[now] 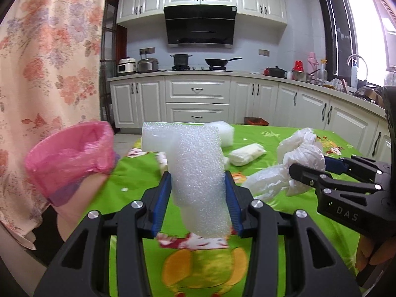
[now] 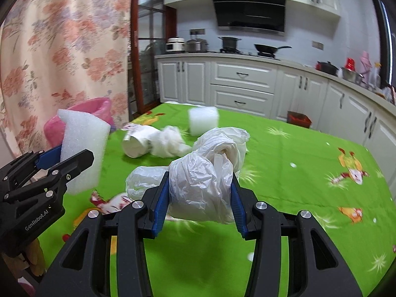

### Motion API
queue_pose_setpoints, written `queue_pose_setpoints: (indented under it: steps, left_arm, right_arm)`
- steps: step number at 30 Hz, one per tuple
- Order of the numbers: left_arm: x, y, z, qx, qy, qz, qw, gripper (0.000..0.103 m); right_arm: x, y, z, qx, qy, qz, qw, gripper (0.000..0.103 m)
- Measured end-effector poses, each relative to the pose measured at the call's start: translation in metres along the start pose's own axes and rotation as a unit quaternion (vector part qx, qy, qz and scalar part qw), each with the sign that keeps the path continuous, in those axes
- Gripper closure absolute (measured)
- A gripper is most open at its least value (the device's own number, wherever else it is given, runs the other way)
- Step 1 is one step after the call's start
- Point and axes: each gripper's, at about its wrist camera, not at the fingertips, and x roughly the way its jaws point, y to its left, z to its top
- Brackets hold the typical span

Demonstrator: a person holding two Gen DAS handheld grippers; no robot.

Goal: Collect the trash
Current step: 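Carry the plastic bag and foam block to the pink bin and open both tools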

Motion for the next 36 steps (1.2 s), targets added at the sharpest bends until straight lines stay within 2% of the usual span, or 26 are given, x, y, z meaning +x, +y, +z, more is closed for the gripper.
queue_pose_setpoints:
  steps: [9,15,18,28,36]
  left_arm:
    - [-0.018,0.06,0.016,-0.013,-0.017,0.042,0.9989,0.061]
    - [-0.021,0.125,0.043,-0.036,-0.027,0.079,0.9959,0.061]
    - [-0.02,0.149,0.053,-0.032,-0.032,0.093,0.9947,0.061]
    - [0.012,0.223,0.08,-0.049,-0.019,0.127,0.9905,0.061]
    - [0.032,0.265,0.091,-0.069,-0.011,0.146,0.9867,0.06]
  right_arm:
    - [0.017,0.059,0.037,-0.051,-0.02,0.06,0.997,0.059]
    - [0.035,0.097,0.073,-0.072,-0.043,0.101,0.991,0.059]
    - [0.051,0.115,0.092,-0.078,-0.047,0.121,0.988,0.059]
    - [0.1,0.168,0.141,-0.103,-0.047,0.165,0.98,0.058]
    - [0.139,0.199,0.164,-0.112,-0.036,0.174,0.978,0.058]
